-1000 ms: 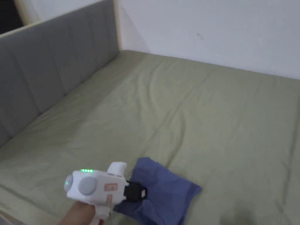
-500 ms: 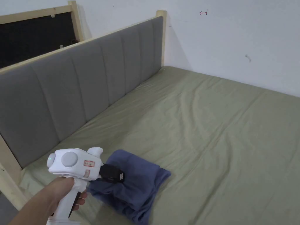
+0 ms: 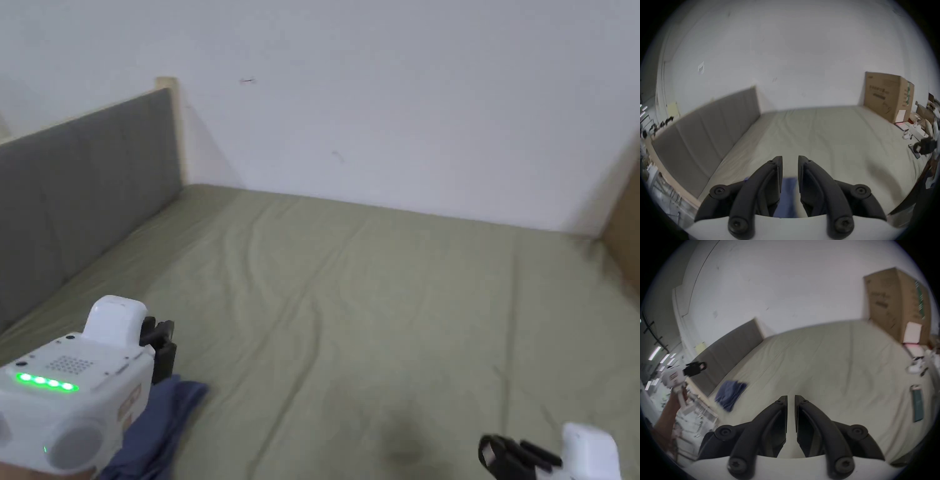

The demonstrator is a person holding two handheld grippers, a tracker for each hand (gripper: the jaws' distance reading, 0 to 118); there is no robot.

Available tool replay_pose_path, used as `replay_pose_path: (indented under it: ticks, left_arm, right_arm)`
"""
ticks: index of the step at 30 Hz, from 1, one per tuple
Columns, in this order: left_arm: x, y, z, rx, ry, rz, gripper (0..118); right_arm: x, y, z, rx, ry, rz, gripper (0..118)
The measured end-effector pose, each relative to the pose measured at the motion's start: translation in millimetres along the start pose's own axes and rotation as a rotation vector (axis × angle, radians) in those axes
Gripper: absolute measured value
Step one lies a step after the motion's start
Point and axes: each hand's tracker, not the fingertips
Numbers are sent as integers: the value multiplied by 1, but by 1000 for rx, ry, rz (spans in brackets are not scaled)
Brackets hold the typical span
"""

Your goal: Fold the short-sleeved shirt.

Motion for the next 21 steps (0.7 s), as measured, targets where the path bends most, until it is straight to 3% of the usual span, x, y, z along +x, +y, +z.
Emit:
replay_pose_path:
  ticks: [4,8,12,15,18,21]
  left_arm:
    - [101,44,33,160,-93,6,7]
    - [174,95,56,237,-167,-10,7]
    - [210,130,73,323,-190,-21,7]
    - [225,140,77,334,-173,-37,7]
    - [233,142,79,305,-150,-44,7]
    - [229,145,80,287,-160,-14,7]
  right_arm:
    - [17,45,52,180,-172,116,9]
    - [25,87,101,351,-312,236,9]
    - [30,113,128,434,-359,311,9]
    - [35,127,132,417,-381,316,10]
    - [36,139,136,418,-358,262,10]
    - [28,144,140,448,-353,290,16]
